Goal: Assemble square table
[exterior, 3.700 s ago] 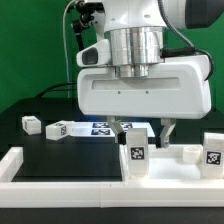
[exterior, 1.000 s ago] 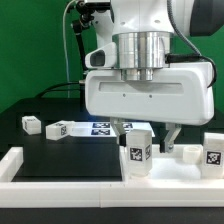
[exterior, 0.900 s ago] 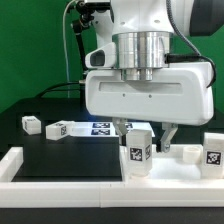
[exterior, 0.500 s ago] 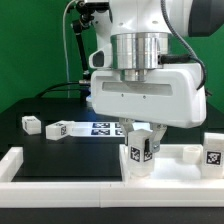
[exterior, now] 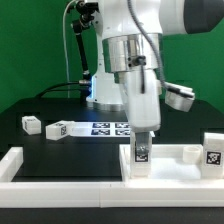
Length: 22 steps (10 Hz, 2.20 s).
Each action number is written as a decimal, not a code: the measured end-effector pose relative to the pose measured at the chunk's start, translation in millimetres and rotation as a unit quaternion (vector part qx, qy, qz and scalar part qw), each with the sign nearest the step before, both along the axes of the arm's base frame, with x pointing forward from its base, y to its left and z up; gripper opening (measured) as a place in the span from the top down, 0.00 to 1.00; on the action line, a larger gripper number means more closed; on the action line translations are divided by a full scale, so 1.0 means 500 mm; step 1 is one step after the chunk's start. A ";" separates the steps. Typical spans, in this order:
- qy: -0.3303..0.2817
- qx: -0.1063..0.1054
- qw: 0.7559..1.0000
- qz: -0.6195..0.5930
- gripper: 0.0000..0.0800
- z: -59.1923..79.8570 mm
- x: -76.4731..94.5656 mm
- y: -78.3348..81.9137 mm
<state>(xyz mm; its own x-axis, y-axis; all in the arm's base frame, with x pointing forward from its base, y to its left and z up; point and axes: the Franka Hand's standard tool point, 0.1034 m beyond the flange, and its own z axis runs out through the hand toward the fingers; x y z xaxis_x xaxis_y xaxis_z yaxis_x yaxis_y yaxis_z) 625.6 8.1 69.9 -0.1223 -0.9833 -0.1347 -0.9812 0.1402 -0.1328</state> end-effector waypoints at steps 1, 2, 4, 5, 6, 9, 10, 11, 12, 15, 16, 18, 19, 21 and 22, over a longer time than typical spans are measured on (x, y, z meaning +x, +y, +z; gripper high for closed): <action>0.001 0.029 0.992 -0.119 0.63 0.000 0.004 0.008; 0.001 0.040 0.985 -0.165 0.63 0.000 0.005 0.011; -0.002 0.036 0.989 -0.146 0.61 0.000 0.005 0.011; -0.002 0.036 0.989 -0.143 0.36 0.000 0.005 0.011; -0.015 0.009 0.999 -0.033 0.36 0.001 0.007 0.011; -0.055 -0.044 0.981 0.181 0.20 0.001 0.003 0.003; -0.057 -0.050 0.975 0.210 0.19 0.000 0.003 0.002; -0.059 -0.055 0.968 0.236 0.19 0.000 0.003 0.001; -0.062 -0.061 0.960 0.266 0.19 0.000 0.003 0.000; -0.061 -0.089 0.920 0.377 0.19 0.000 0.004 -0.007; -0.060 -0.085 0.928 0.357 0.34 -0.001 0.004 -0.007; -0.055 -0.080 0.938 0.334 0.51 -0.003 0.000 -0.009; -0.050 -0.073 0.954 0.287 0.63 -0.003 -0.001 -0.012; -0.040 -0.057 0.976 0.207 0.63 -0.004 -0.003 -0.012; -0.026 -0.040 0.989 0.141 0.63 -0.004 -0.004 -0.011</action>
Offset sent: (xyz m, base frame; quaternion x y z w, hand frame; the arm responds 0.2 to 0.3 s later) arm 0.0000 0.0000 0.0000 0.0000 0.0000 -0.0650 0.9979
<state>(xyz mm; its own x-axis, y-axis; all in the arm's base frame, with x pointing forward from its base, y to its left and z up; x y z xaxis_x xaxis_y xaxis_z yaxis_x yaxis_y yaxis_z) 623.7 2.5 67.8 0.1634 -0.9851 -0.0541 -0.9714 -0.1511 -0.1831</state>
